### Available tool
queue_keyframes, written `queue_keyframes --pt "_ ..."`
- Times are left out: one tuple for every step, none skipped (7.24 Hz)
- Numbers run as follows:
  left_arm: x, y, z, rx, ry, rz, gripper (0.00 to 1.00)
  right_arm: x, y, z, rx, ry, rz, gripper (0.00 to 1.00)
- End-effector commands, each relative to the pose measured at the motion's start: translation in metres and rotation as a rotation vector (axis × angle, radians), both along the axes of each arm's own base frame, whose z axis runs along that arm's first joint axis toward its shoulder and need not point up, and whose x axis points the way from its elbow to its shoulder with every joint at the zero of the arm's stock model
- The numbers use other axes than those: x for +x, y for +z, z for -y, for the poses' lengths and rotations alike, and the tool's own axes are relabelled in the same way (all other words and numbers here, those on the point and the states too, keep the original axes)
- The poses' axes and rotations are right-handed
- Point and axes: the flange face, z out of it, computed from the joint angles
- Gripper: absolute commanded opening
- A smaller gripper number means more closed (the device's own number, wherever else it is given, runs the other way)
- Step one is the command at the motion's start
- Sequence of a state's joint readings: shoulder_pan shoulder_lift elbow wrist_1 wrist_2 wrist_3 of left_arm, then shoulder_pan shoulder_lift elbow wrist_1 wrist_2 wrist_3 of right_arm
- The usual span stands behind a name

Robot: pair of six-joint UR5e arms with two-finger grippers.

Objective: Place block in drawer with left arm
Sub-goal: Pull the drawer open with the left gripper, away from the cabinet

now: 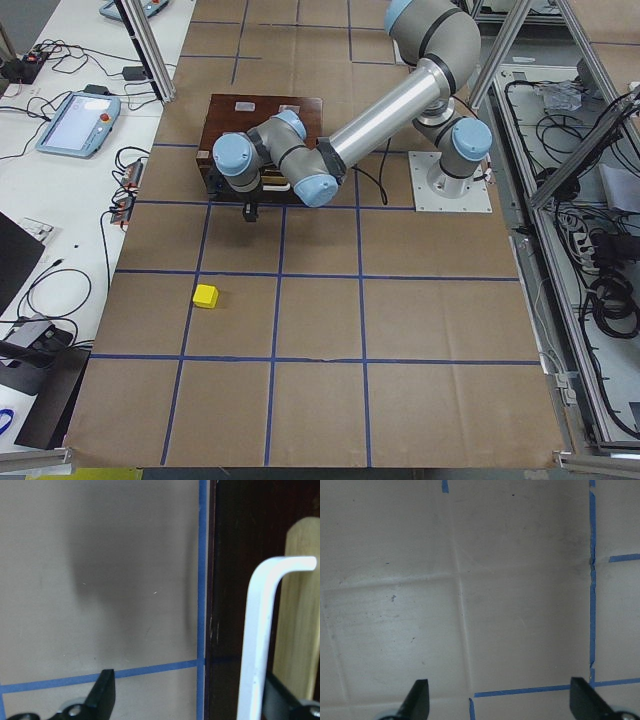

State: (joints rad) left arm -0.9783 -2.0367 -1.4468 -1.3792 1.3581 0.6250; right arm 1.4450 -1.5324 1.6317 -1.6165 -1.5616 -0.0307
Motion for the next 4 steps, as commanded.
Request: queue_keyframes --pt "0.0039 0.0019 -0.0006 0.000 -0.001 0.023 0.98 0.0000 -0.0002 0.0000 0.000 0.000 0.000 1.00" --pt "0.0054 0.0010 -0.0009 0.003 0.000 0.026 0.98 0.0000 -0.0002 0.0000 0.000 0.000 0.000 1.00" --pt "0.0056 0.0015 -0.0008 0.003 -0.002 0.027 0.98 0.0000 -0.0002 0.0000 0.000 0.000 0.000 1.00" --pt "0.0059 0.0022 -0.0006 0.002 -0.002 0.029 0.98 0.0000 -0.0002 0.0000 0.000 0.000 0.000 1.00"
